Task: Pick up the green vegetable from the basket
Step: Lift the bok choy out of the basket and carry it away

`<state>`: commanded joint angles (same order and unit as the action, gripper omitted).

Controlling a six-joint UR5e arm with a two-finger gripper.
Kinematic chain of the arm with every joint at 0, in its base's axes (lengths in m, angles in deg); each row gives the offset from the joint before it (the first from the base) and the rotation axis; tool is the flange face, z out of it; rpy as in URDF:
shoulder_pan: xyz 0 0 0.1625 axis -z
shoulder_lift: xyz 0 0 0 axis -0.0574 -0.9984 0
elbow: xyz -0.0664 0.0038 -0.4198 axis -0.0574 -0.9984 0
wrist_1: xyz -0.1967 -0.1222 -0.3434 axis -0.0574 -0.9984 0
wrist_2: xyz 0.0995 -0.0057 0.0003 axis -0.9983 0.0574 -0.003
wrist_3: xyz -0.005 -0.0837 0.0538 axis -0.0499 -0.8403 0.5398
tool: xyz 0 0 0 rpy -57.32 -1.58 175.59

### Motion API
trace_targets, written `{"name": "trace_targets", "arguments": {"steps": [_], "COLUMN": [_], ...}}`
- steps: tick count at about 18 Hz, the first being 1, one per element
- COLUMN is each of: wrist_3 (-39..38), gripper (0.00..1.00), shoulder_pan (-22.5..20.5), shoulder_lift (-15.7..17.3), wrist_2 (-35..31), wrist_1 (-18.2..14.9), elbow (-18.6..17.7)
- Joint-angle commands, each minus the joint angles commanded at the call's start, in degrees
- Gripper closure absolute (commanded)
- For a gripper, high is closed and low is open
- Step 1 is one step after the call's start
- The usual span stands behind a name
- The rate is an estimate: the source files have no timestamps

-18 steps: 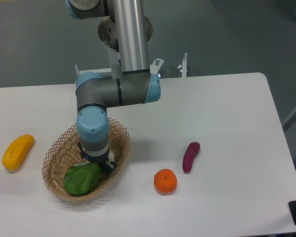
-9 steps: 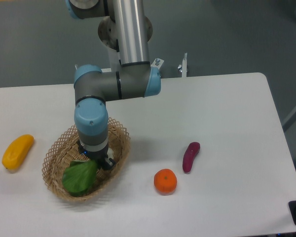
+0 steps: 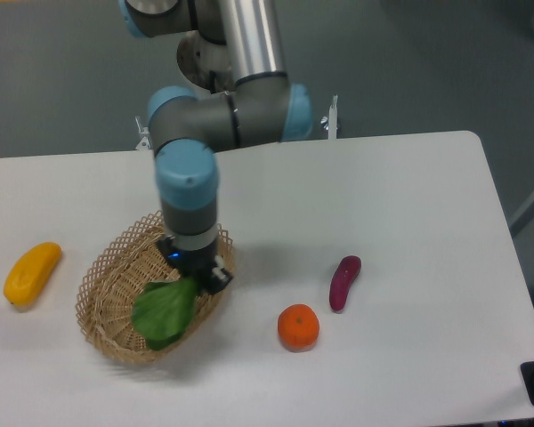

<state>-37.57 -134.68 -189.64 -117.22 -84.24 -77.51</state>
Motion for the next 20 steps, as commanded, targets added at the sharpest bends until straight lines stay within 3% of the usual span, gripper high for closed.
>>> {"name": "trace_targets", "arguments": {"steps": [9,20], "wrist_3": [8.97,24.52], "gripper": [0.81,0.82], "shoulder_pan": [-11.95,-25.14], "shoulder_lift": [0.00,-1.40], "wrist_2": [-0.18,-1.05], "wrist_1": [-0.70,-3.78], "elbow": [1.50,6.42]}}
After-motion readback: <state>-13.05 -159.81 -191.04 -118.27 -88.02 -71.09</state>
